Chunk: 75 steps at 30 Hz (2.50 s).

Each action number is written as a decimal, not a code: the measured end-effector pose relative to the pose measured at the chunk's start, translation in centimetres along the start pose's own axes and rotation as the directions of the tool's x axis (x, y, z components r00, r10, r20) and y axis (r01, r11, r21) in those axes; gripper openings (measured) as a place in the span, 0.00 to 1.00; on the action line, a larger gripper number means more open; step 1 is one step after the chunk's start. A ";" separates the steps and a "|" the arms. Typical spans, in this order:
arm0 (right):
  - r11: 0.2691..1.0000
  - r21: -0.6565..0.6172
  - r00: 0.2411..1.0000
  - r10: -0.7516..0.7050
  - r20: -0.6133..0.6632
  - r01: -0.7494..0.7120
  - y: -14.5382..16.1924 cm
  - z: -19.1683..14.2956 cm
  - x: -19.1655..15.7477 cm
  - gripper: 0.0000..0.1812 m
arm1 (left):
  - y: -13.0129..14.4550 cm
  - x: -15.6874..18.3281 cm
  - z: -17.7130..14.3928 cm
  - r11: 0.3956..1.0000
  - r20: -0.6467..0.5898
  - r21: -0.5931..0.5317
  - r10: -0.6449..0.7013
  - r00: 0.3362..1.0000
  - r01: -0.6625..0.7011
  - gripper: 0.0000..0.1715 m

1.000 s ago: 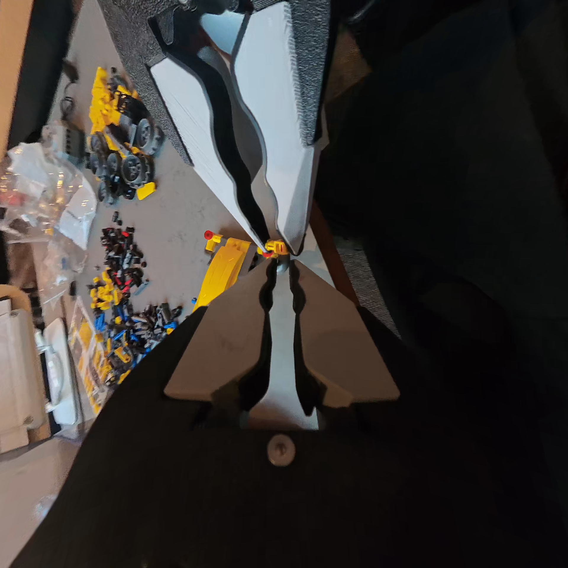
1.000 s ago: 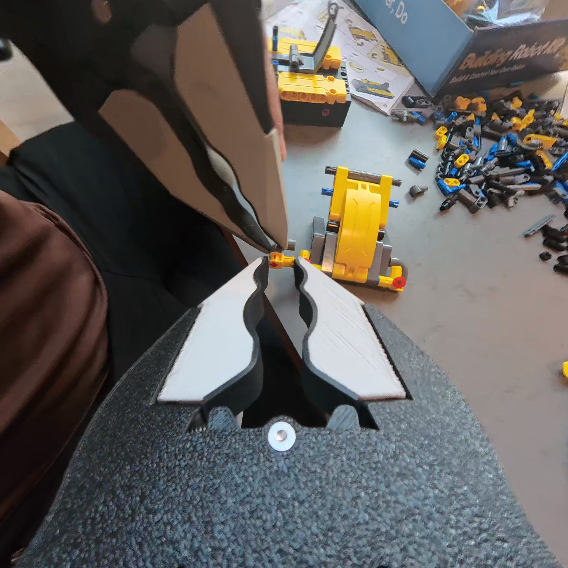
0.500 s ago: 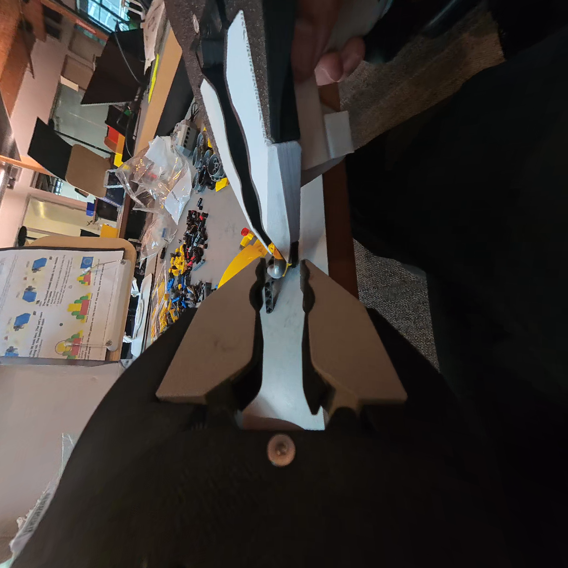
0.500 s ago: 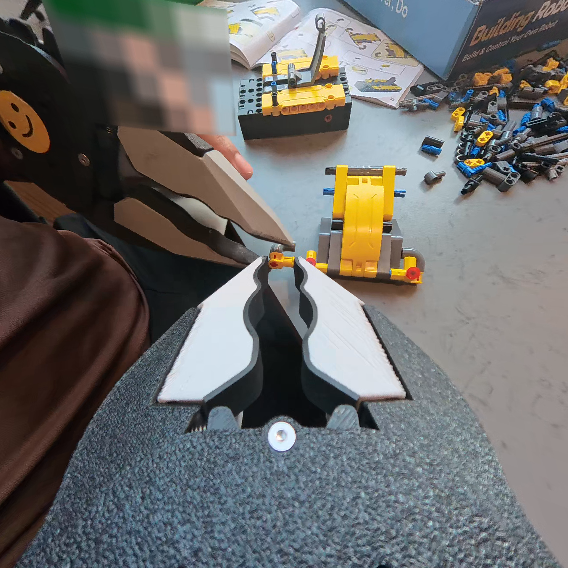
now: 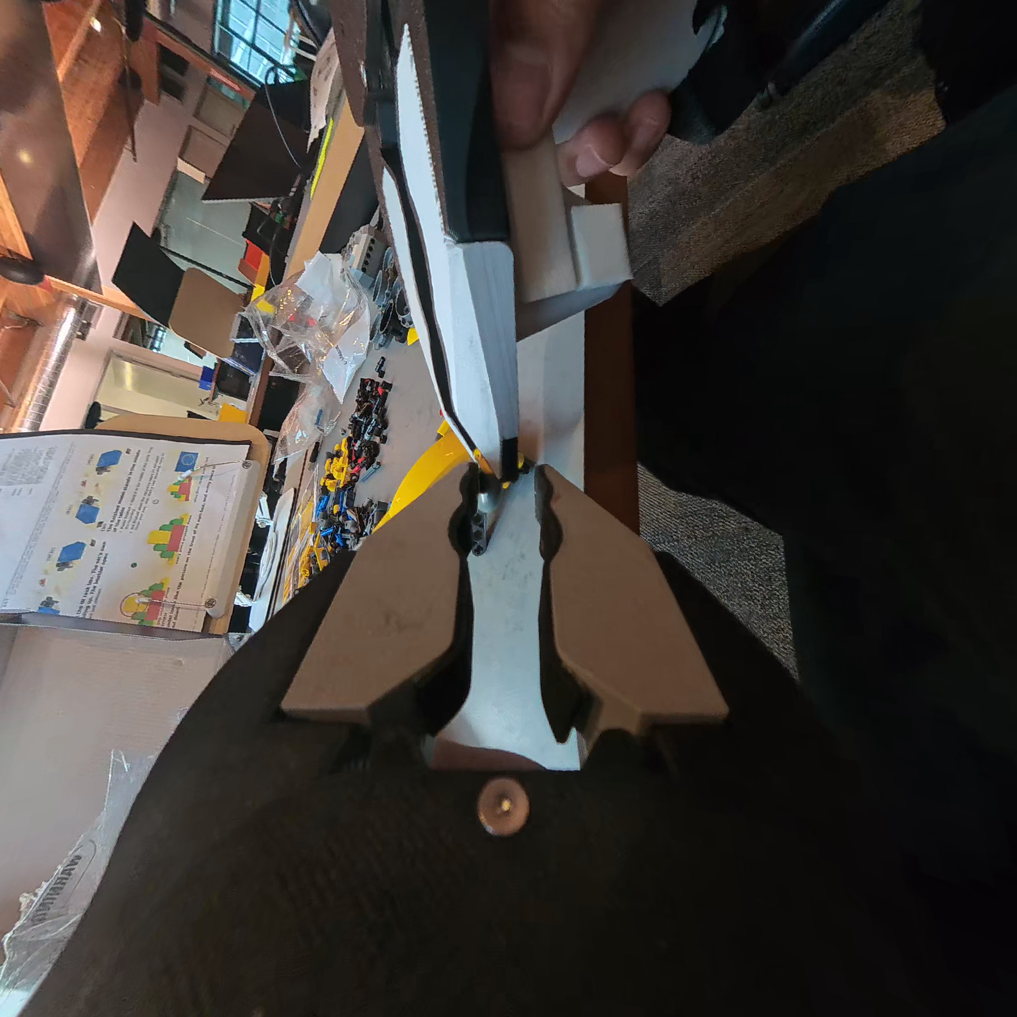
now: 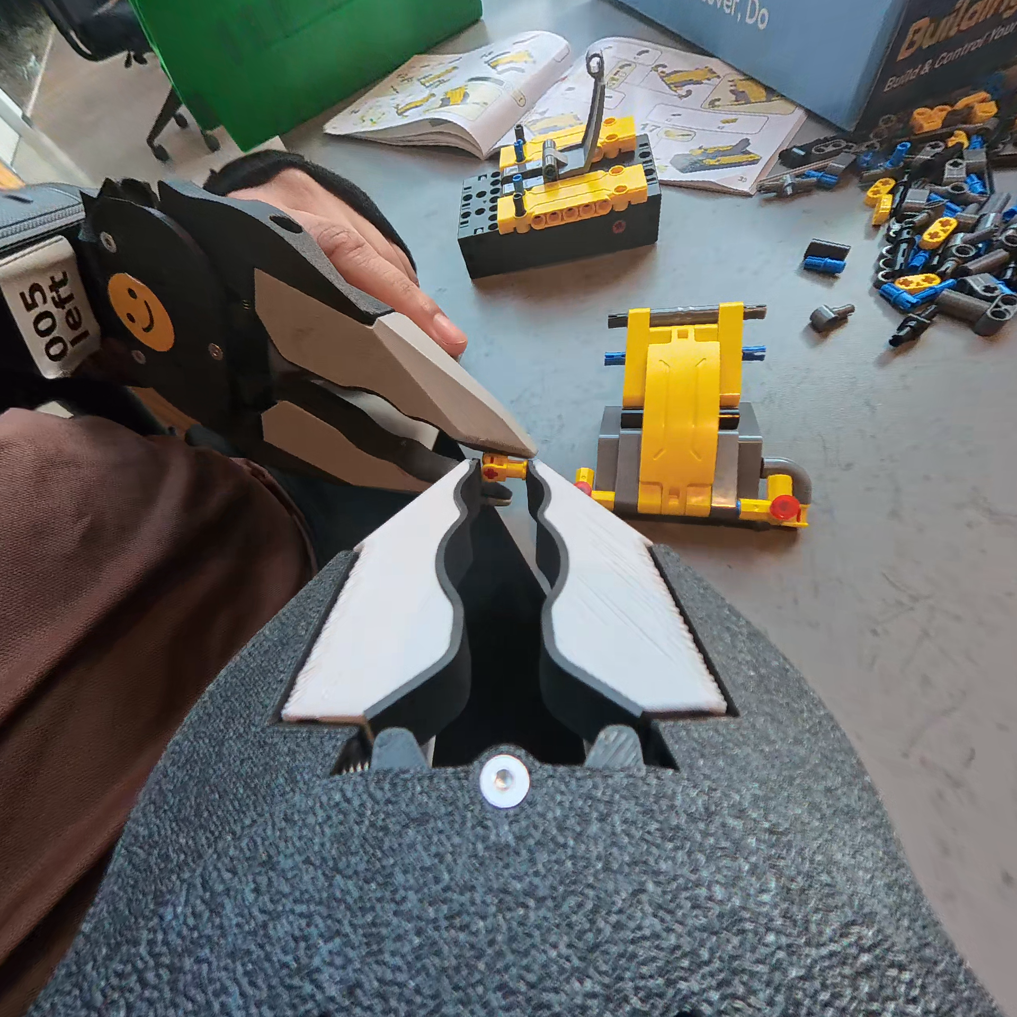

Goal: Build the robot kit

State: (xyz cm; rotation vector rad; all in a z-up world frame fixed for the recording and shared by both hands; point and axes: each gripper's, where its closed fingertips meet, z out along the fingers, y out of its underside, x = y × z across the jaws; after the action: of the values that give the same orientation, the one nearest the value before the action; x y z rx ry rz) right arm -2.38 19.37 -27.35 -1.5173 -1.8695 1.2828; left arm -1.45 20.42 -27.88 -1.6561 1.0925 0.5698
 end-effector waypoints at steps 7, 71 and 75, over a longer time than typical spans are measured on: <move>0.999 -0.013 0.999 -0.040 -0.015 0.040 0.1 0.6 -0.1 0.10 | 0.0 -0.2 -0.1 1.000 0.020 0.000 -0.005 1.000 0.005 0.09; 0.984 0.177 0.999 -0.036 0.013 0.033 -5.4 0.7 0.6 0.09 | 4.1 2.3 -8.5 0.895 0.182 -0.136 -0.398 0.899 0.424 0.13; 0.984 0.180 0.999 -0.012 0.033 0.006 -5.5 0.2 0.8 0.09 | 3.7 2.3 -8.1 0.896 0.167 -0.136 -0.400 0.901 0.423 0.13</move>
State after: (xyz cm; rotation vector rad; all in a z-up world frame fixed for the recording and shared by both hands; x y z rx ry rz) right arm -5.74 20.12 -23.03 -1.4004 -1.7266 1.4394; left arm -4.73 11.88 -28.60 -1.8997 0.5766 0.4946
